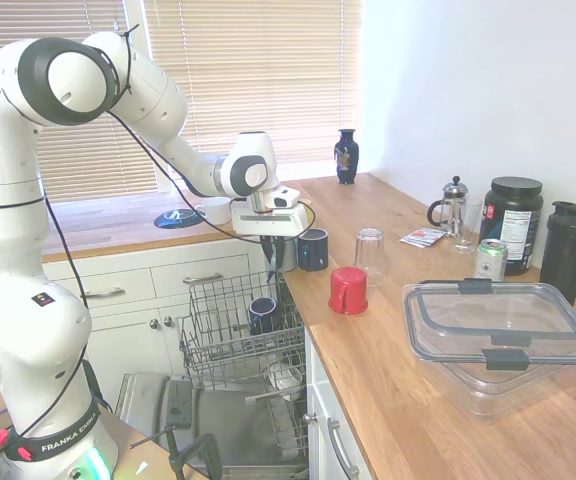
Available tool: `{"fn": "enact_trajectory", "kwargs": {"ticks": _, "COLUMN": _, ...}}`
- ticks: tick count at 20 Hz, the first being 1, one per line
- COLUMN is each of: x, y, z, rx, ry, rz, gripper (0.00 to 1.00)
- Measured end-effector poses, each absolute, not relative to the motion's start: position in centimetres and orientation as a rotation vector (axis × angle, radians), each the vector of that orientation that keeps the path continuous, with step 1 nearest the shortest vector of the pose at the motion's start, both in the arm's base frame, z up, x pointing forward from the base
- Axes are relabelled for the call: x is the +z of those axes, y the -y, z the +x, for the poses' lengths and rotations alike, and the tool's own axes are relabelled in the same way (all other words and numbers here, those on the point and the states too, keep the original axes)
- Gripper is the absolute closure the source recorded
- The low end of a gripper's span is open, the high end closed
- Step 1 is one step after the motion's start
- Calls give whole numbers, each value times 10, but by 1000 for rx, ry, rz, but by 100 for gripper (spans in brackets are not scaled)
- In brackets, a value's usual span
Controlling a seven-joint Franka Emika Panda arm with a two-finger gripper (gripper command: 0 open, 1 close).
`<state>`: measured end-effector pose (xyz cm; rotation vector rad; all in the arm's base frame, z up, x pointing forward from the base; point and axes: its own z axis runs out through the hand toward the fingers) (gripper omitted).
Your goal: Unload a mug from dishwasher
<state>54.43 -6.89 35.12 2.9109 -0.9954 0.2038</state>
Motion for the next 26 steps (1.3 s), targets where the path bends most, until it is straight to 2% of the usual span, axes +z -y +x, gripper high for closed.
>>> {"fn": "enact_trajectory", "kwargs": {"ticks": 26, "x": 360, "y": 180, "z": 508, "rx": 217, "ry": 1116, "rz": 2847, "gripper": 100}}
